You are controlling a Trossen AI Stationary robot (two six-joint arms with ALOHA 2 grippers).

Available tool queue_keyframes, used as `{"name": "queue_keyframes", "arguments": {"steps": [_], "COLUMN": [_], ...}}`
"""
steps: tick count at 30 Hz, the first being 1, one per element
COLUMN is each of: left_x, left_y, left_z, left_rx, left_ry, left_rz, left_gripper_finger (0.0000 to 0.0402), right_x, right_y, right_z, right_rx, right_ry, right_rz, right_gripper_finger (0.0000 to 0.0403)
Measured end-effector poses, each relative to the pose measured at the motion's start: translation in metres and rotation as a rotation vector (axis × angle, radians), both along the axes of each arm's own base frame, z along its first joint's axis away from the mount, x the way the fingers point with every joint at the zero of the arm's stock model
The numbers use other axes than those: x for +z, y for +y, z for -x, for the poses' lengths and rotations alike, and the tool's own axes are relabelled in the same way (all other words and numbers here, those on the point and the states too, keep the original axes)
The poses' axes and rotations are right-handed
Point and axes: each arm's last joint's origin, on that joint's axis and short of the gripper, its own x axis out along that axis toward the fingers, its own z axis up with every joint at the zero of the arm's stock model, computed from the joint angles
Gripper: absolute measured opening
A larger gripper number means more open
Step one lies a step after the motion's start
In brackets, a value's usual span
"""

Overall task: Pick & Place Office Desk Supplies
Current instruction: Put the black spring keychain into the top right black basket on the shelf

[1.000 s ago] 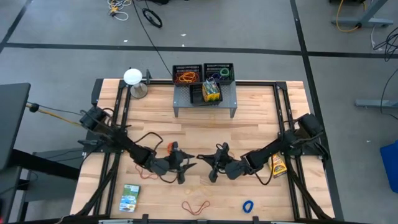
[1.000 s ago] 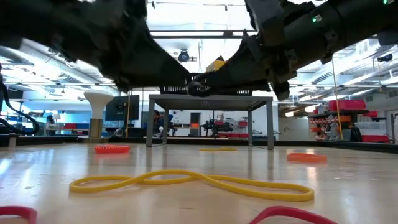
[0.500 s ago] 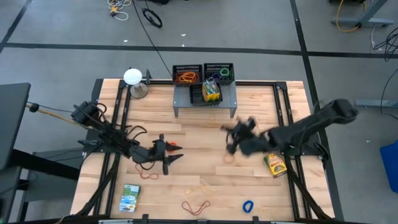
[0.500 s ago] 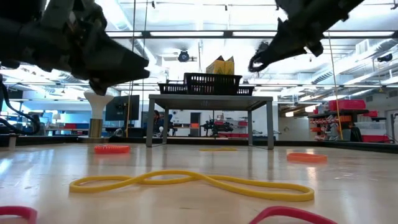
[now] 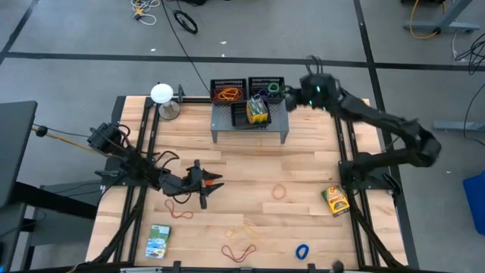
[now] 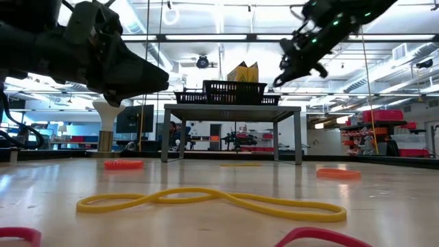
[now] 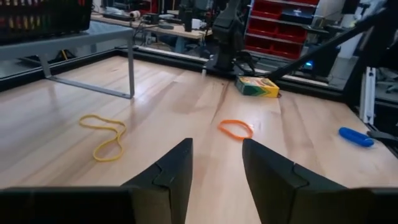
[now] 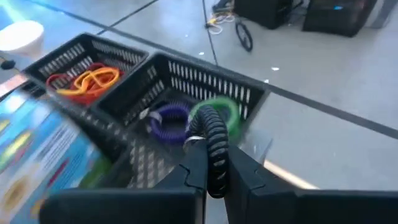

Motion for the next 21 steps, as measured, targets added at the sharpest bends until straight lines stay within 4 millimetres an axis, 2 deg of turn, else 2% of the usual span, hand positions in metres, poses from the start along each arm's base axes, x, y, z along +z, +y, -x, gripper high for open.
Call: {"name": "queue_keyframes", "arguments": {"steps": [5, 9, 14, 21], "left_x": [0.001, 0.001, 0.001, 0.001], "left_y": [0.004, 0.006, 0.005, 0.005], "left_z": [-0.003, -0.003, -0.003, -0.003], "left_rx": [-0.013, -0.004, -0.009, -0.019], "left_ry": [-0.008, -0.007, -0.005, -0.007], "left_rz": [0.011, 0.005, 0.007, 0.016], "left_gripper_finger": [0.0146, 0.0146, 0.0146, 0.0146], "right_x": [0.009, 0.005, -0.003, -0.002], "right_y": [-0.046, -0.071, -0.083, -0.083], "right_z": [-0.026, -0.047, -0.062, -0.063], "right_rx": [0.086, 0.109, 0.136, 0.143], "right_ry": [0.011, 0.093, 0.142, 0.145], "right_rz": [-0.066, -0.134, -0.188, -0.178], "right_gripper_finger": [0.0027, 0.0027, 0.0038, 0.01]}}
